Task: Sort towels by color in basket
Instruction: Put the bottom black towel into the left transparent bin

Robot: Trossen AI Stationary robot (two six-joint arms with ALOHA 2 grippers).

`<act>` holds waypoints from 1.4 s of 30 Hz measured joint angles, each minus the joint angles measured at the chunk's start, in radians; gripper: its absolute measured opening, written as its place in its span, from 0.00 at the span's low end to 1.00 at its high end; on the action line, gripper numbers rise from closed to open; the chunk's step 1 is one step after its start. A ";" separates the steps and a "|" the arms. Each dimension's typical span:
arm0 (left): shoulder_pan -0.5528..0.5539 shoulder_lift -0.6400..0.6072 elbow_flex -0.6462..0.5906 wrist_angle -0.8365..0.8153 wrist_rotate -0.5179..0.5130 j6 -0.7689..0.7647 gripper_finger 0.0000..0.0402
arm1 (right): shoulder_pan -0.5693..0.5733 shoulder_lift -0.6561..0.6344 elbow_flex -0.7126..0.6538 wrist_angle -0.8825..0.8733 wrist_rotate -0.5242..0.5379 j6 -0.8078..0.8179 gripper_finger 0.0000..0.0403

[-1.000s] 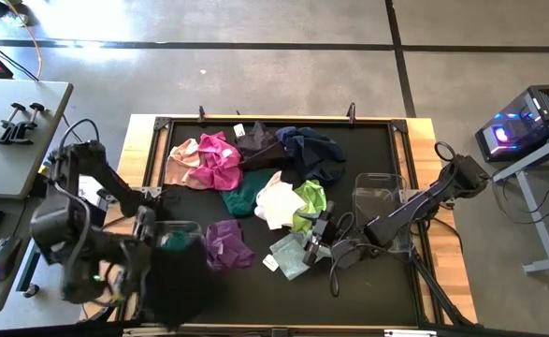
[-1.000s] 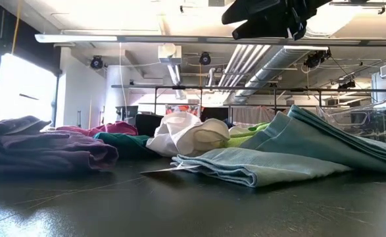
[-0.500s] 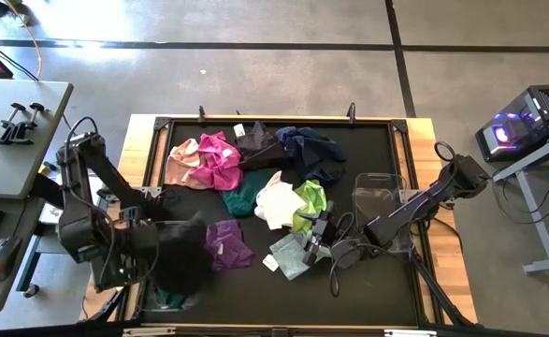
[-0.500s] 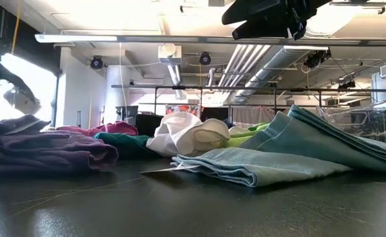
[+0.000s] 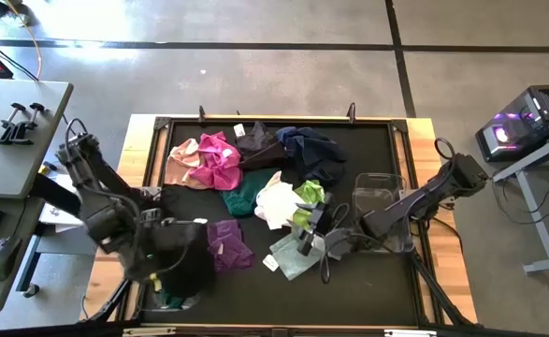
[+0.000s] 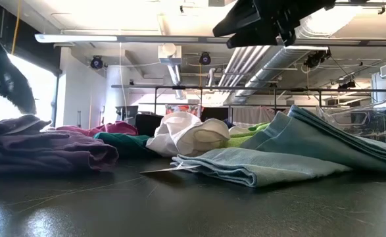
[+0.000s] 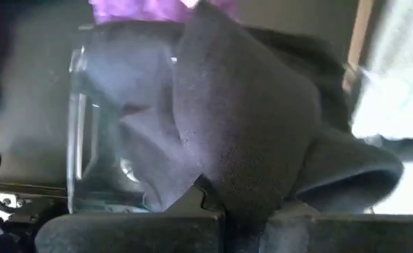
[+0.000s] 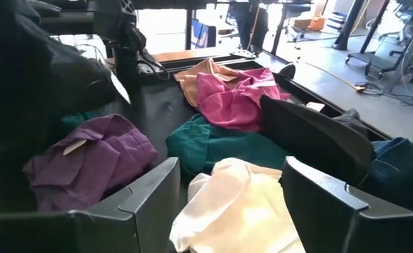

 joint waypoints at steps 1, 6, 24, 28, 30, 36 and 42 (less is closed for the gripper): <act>0.036 0.000 -0.020 0.002 0.019 0.001 0.01 | -0.006 0.000 0.000 0.000 -0.010 0.000 0.59; 0.174 0.000 -0.151 0.038 0.187 0.088 0.08 | -0.024 0.000 0.000 0.000 -0.058 -0.007 0.59; 0.366 -0.001 0.054 -0.169 0.552 0.161 0.39 | -0.023 0.000 0.000 0.094 -0.122 -0.167 0.59; 0.336 0.003 0.143 -0.167 0.486 0.157 0.32 | -0.025 0.000 0.000 0.097 -0.136 -0.189 0.59; 0.319 0.003 0.147 -0.190 0.463 0.163 0.28 | -0.029 0.000 0.000 0.099 -0.137 -0.200 0.59; 0.238 0.016 0.063 -0.151 0.333 0.456 0.21 | -0.037 0.000 0.000 0.098 -0.137 -0.210 0.59; 0.240 0.076 -0.078 -0.148 0.275 0.537 0.24 | -0.037 0.000 0.000 0.092 -0.142 -0.225 0.59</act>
